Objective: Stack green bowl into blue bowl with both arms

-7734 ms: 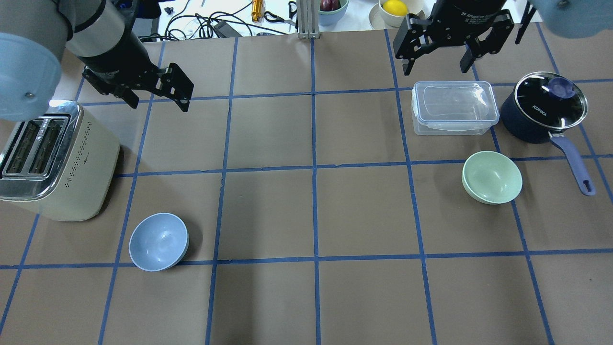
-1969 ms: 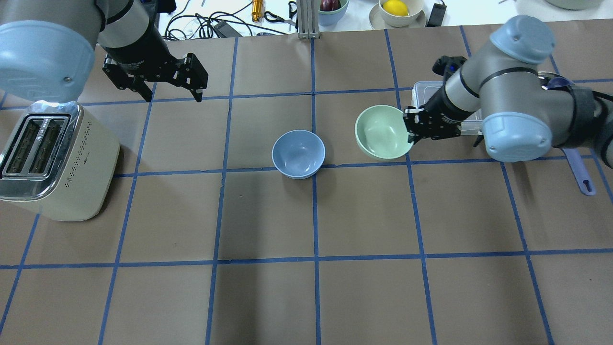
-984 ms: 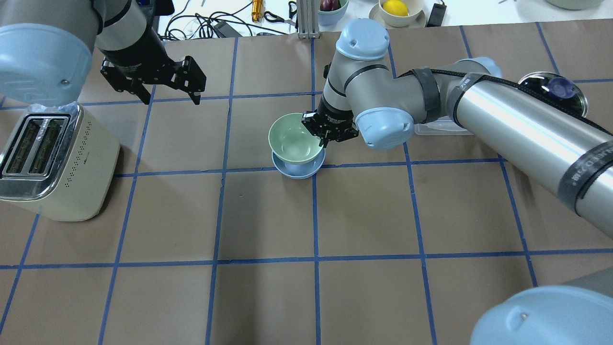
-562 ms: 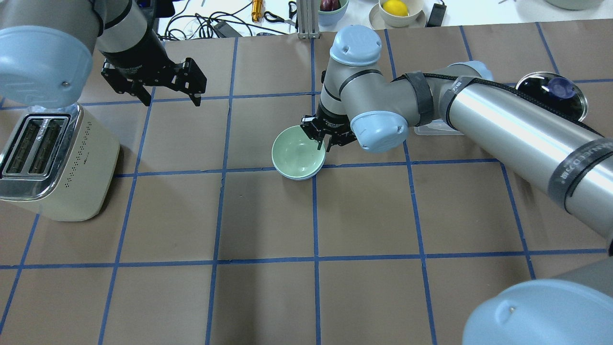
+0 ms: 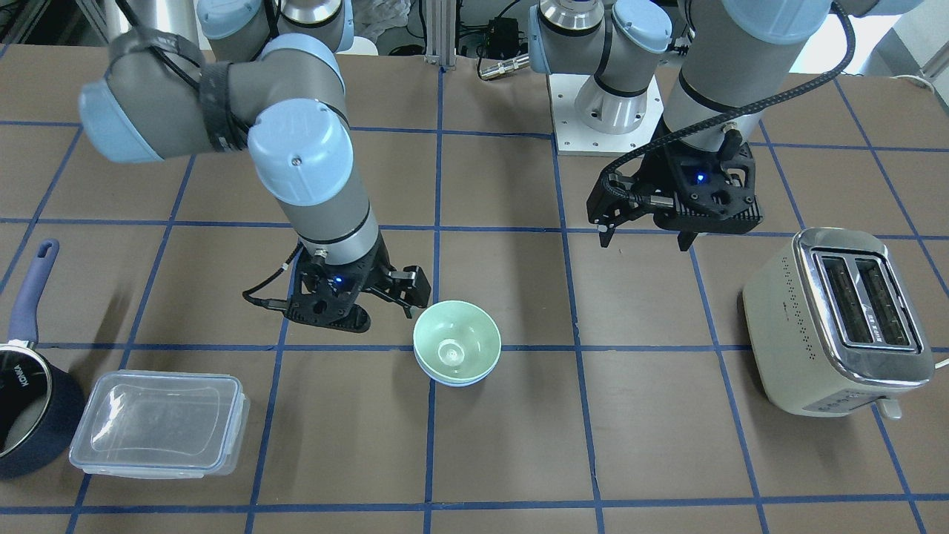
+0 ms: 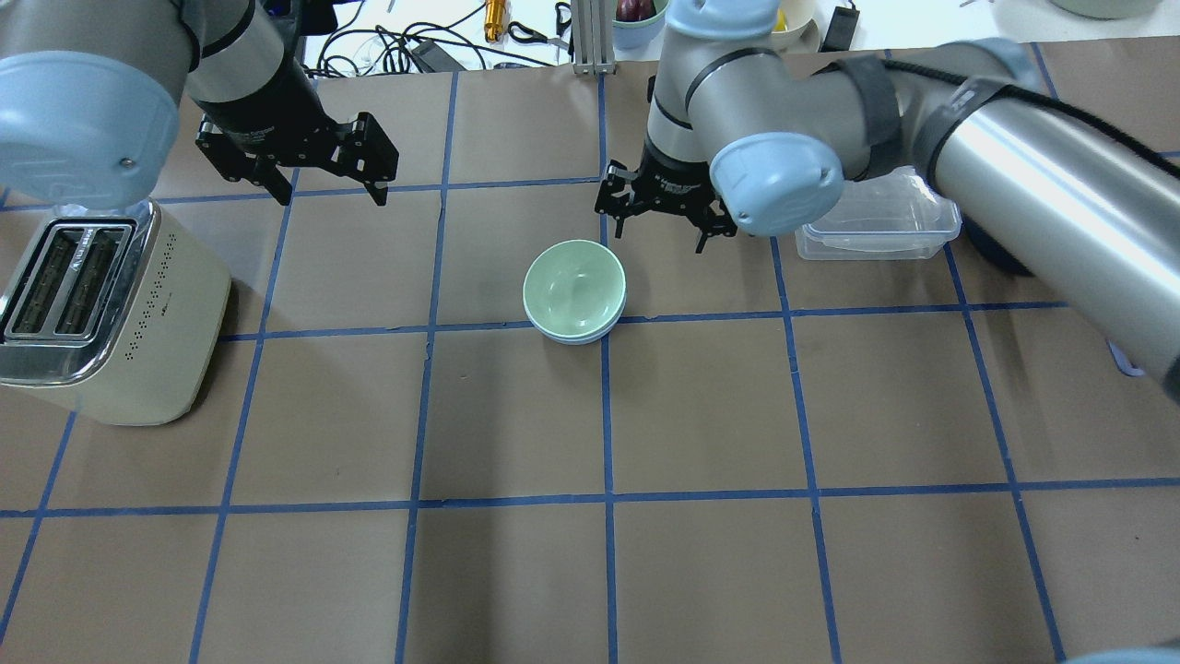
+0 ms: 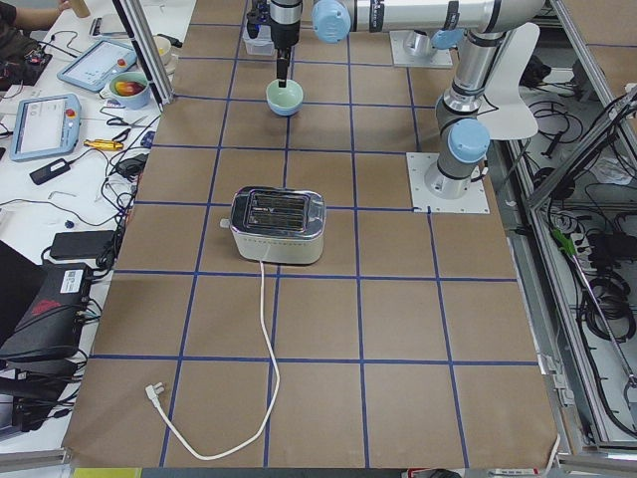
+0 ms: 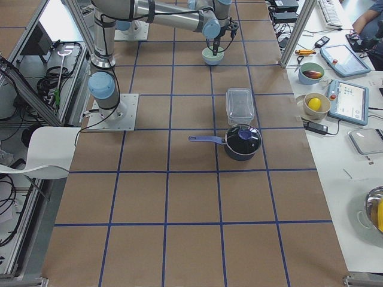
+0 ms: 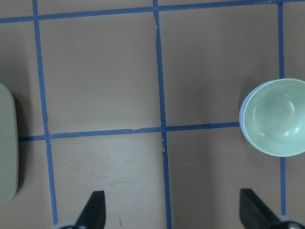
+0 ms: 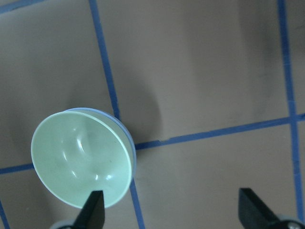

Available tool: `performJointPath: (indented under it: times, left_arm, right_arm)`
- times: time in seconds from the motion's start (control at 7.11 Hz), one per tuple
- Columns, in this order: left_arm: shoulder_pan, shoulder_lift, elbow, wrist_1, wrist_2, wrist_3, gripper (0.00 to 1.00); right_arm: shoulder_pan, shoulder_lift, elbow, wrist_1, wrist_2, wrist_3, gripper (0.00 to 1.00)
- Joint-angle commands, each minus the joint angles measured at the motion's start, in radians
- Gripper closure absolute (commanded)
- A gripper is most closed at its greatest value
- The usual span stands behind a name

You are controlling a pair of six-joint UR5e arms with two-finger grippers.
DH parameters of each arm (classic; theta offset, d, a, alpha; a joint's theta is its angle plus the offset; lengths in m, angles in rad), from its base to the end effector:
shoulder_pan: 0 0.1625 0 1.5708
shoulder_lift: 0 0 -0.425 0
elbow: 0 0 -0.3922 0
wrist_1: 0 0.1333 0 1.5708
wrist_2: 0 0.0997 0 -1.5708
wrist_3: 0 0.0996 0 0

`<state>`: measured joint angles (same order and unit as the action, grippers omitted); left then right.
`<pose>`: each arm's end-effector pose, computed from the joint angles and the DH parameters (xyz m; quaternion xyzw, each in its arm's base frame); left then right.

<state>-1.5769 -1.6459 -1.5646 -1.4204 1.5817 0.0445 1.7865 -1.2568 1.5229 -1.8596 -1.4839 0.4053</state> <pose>-0.1355 -0.5298 0.4681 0.0251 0.9988 -0.0406 0.0062 0.2696 -0.5670 0.3666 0.0941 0.9946 0.0025 0.0448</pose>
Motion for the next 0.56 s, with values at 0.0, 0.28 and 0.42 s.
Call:
performJointPath:
  times: [0.0, 0.28, 0.42]
  left_arm:
    - [0.0, 0.0, 0.0, 0.0, 0.0, 0.0, 0.0]
    - [0.002, -0.003, 0.021, -0.005, 0.006, 0.0, 0.0]
    - [0.002, 0.0, 0.021, -0.027, 0.015, 0.0, 0.0]
  right_arm:
    - [-0.112, -0.093, -0.134, 0.281, -0.027, -0.194, 0.0]
    - [-0.232, -0.166, -0.168, 0.411, -0.06, -0.399, 0.0]
    - [-0.266, -0.209, -0.165, 0.422, -0.065, -0.446, 0.0]
